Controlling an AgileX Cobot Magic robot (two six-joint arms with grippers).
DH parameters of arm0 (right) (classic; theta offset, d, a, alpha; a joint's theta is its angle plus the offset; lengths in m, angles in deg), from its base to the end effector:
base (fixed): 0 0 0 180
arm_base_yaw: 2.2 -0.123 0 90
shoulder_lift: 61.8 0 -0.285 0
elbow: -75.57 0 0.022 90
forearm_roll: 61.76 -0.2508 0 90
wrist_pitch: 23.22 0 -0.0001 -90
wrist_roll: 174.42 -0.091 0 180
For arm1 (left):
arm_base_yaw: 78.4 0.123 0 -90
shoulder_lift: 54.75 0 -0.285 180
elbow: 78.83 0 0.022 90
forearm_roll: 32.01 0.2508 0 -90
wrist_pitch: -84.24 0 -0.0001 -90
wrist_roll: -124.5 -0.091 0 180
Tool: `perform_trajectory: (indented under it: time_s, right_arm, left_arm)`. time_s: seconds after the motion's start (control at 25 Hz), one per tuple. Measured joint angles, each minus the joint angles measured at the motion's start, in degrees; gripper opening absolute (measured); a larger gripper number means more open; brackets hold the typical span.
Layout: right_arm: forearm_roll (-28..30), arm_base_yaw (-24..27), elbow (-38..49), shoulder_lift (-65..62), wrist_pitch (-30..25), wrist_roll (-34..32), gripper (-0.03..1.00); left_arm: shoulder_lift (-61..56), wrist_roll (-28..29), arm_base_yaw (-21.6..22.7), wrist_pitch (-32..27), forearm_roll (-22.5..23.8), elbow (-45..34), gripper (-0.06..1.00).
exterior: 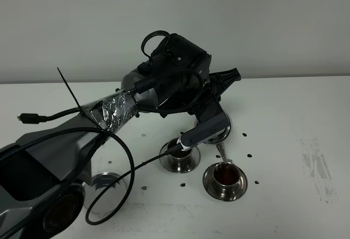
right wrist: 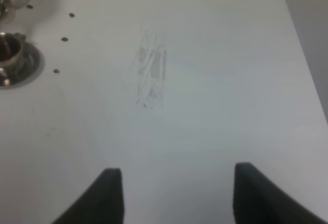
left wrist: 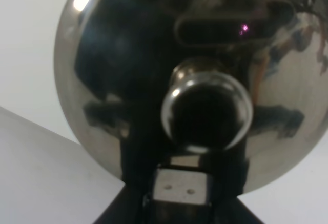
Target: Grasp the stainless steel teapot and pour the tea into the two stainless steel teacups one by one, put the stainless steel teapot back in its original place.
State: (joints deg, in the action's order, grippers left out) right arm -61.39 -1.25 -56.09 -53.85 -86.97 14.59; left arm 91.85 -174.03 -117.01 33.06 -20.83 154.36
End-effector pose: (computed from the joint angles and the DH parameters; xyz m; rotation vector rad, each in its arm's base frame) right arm -0.0071 -0.0004 0.2743 -0.1469 2.0919 -0.1128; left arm 0.4324 -0.3277 0.2140 2.6549 0.4352 0.7487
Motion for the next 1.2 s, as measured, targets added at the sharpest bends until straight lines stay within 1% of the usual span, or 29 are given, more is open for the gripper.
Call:
perform_trajectory:
  time_s: [0.48,0.8,1.04,1.2]
  right_arm:
    - [0.0,0.0,0.0,0.0,0.0,0.0,0.49]
    - [0.0,0.0,0.0,0.0,0.0,0.0,0.49]
    - [0.0,0.0,0.0,0.0,0.0,0.0,0.49]
    - [0.0,0.0,0.0,0.0,0.0,0.0,0.49]
  left_arm:
    - [-0.59,2.4,2.0,0.47,-2.52,0.0,0.26]
    - [-1.66,5.26,2.78,0.95,-3.73,0.0,0.26]
    - [-1.67,8.48,3.27,0.75,-5.14,1.58,0.26]
    - [-1.67,13.56,3.94,-0.71,-5.35,4.61,0.26]
